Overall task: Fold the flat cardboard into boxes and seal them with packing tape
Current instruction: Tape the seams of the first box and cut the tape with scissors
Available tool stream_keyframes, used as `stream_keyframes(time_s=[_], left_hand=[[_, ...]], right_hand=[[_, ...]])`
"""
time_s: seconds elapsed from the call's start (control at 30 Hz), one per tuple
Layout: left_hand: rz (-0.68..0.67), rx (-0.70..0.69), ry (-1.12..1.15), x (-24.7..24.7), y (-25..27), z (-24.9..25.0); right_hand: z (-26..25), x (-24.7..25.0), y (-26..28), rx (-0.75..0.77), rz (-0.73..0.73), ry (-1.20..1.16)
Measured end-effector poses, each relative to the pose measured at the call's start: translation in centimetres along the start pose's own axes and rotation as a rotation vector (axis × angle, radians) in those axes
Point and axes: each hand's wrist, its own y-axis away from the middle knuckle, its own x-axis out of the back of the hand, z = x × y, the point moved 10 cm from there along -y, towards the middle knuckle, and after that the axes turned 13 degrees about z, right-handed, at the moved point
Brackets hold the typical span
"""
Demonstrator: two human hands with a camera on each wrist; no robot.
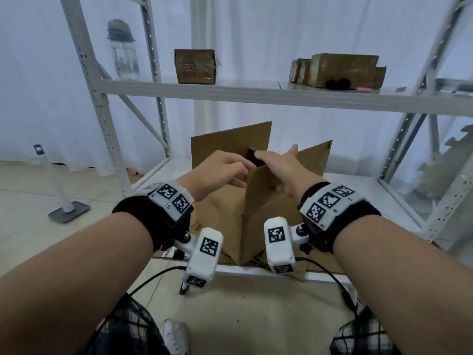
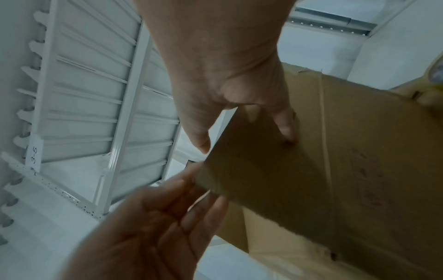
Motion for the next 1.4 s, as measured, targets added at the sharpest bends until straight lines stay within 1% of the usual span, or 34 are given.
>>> stream_keyframes(time_s=[0.03,0.07,0.17,0.2,0.23,0.3,0.37,0.43,0.6,0.73,0.8,0.93,1.07,1.2,1.33,1.4], left_hand=[[-0.045,0.017,0.010,-0.8,-0.1,0.0],[-0.059,0.009,-0.044,-1.1,-0.6,-0.2],[-0.002,-0.093,-0.423,-0.5,-3.2,-1.1],[-0.007,-0.112,-0.537,-0.5,-4.2,-1.6],[-0.038,-0.125,-0.629,-0.8,-5.0,-2.0],[-0.162,-0.145,-0.787,-2.3,-6.2,-2.8],[-0.273,-0.205,-0.966,-4.1,-6.9,-3.1],[-0.329,-0.242,-1.081,-5.6,-7.7,-3.7],[-0.404,-0.165,-1.093,-7.1,-9.2,-6.4],[-0.410,-0.175,-1.149,-7.3,-10.5,-7.2],[-0.403,-0.166,-1.147,-7.3,-10.6,-7.4],[-0.317,-0.217,-1.085,-6.6,-10.2,-5.9],[-0.190,-0.261,-0.941,-4.1,-9.2,-3.2],[-0.096,-0.322,-0.872,-1.8,-6.8,-1.2],[-0.071,-0.360,-0.852,-0.9,-4.3,-0.9],[-0.065,-0.369,-0.848,-0.7,-3.3,-0.7]], right_hand=[[0.0,0.2,-0.4,0.019,0.000,0.046],[0.1,0.4,-0.7,0.034,-0.011,0.074],[0.0,1.2,-1.6,0.062,-0.044,0.058],[0.0,1.4,-2.0,0.065,-0.042,0.043],[-0.2,1.7,-2.3,0.079,-0.030,0.036],[-0.3,2.6,-3.5,0.102,0.034,0.038],[-0.3,3.6,-4.6,0.121,0.084,0.024],[0.0,4.3,-5.4,0.140,0.106,0.027],[1.0,4.8,-7.5,0.108,0.129,-0.013],[0.9,4.5,-8.5,0.118,0.119,-0.010],[0.8,3.9,-8.2,0.121,0.094,0.027],[0.6,1.8,-6.9,0.092,-0.013,0.069],[0.0,1.2,-5.7,0.091,-0.037,0.073],[-0.4,0.7,-4.0,0.046,-0.100,0.053],[-0.6,0.6,-3.2,0.096,-0.092,0.123],[-0.6,0.8,-2.9,0.117,-0.081,0.114]])
